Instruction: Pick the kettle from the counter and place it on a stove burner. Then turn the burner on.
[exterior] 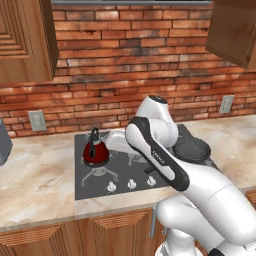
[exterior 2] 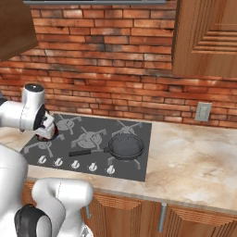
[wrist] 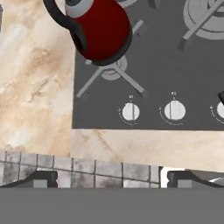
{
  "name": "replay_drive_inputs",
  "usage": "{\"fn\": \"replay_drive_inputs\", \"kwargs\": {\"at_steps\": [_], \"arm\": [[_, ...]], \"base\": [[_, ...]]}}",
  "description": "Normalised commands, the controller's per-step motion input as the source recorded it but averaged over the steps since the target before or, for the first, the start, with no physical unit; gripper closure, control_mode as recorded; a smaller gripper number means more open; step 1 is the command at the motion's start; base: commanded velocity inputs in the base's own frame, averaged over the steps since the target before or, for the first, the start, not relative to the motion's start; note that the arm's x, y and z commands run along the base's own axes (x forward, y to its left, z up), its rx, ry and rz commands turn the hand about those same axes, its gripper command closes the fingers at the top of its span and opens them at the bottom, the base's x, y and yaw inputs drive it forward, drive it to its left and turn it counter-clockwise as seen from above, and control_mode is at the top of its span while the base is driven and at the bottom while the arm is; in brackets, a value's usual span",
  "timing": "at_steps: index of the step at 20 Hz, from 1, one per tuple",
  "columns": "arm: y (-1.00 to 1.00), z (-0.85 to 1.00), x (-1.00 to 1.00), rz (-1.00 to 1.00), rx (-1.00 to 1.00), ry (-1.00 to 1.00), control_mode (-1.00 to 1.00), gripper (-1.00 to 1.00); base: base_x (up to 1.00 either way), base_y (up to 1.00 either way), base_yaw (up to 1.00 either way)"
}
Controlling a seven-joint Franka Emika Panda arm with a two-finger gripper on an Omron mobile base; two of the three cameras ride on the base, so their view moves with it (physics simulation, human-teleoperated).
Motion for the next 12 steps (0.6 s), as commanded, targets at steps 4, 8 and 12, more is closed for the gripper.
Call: {"fn": "replay_drive_inputs", "kwargs": {"at_steps": [4,8,12], "arm": [[0.13,-0.42,-0.21,0.05,-0.26,0.19,-1.0,-1.0],[0.18,-0.5,-0.07,0.0,-0.28,0.18,-1.0,-1.0],[0.06,-0.22,-0.01,0.0,-0.14,0.0,-1.0,-1.0]], "base": [[0.0,0.0,0.0],[0.0,0.0,0.0],[0.0,0.0,0.0]]}}
